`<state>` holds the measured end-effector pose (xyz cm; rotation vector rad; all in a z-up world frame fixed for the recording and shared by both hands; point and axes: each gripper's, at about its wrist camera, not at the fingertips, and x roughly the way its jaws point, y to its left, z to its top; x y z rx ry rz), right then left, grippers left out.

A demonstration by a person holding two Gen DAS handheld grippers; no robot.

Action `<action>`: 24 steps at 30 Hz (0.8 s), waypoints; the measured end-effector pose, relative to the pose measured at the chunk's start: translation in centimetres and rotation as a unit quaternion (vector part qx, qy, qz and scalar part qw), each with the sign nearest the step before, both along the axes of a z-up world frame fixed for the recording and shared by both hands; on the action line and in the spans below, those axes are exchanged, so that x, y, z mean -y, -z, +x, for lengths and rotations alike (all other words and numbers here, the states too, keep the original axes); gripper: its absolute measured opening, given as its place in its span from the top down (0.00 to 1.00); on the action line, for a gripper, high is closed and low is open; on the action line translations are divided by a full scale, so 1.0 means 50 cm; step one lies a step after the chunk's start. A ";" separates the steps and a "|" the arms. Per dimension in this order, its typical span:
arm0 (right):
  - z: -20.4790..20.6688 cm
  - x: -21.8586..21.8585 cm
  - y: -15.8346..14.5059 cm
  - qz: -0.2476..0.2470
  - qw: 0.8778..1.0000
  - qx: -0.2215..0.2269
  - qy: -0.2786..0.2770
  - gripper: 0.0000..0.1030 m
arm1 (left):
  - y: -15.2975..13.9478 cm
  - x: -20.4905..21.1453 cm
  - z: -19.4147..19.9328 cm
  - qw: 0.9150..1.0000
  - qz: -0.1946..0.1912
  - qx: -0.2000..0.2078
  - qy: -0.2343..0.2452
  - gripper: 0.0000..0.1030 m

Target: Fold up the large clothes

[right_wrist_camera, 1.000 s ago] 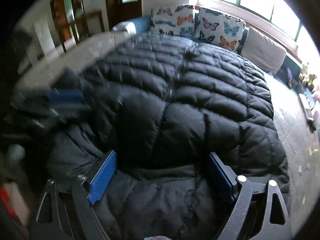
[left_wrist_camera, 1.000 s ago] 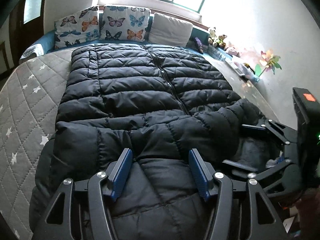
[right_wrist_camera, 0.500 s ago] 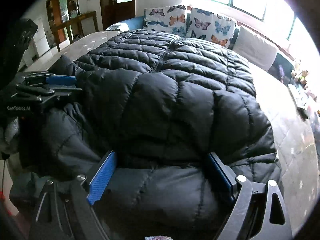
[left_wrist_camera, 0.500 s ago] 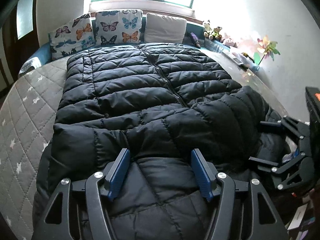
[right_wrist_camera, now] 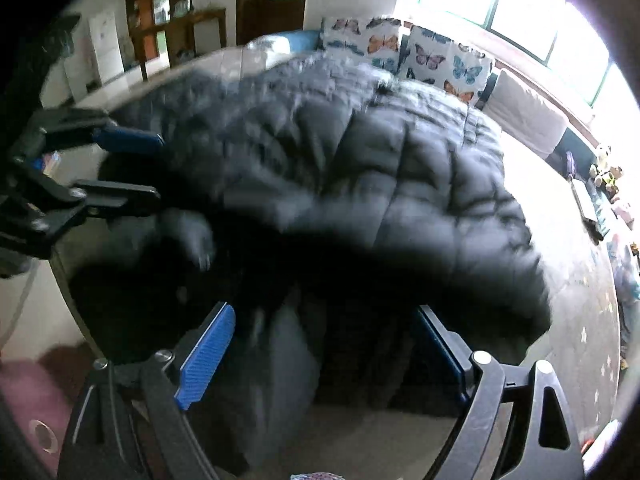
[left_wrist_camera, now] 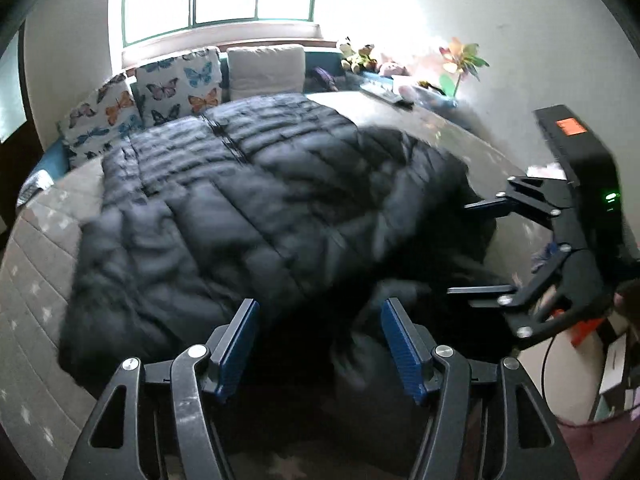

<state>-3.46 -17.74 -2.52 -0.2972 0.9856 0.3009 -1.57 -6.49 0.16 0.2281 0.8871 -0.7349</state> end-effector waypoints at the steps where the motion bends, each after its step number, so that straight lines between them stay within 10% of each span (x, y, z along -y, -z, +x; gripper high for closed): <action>1: 0.000 -0.003 0.024 -0.006 1.000 -0.010 0.002 0.06 | 0.021 0.004 -0.004 1.000 0.003 -0.015 0.002 0.35; 5: -0.001 0.003 0.047 0.015 1.000 -0.003 0.011 0.06 | 0.081 0.006 -0.018 0.999 0.015 -0.030 -0.013 0.34; 14: -0.037 0.139 -0.052 0.085 0.990 0.038 0.104 0.08 | 0.014 -0.111 -0.029 0.994 -0.039 -0.040 -0.097 0.33; 24: 0.019 0.302 0.037 0.230 0.946 -0.029 0.226 0.22 | 0.018 -0.315 0.028 0.952 -0.101 -0.075 -0.278 0.25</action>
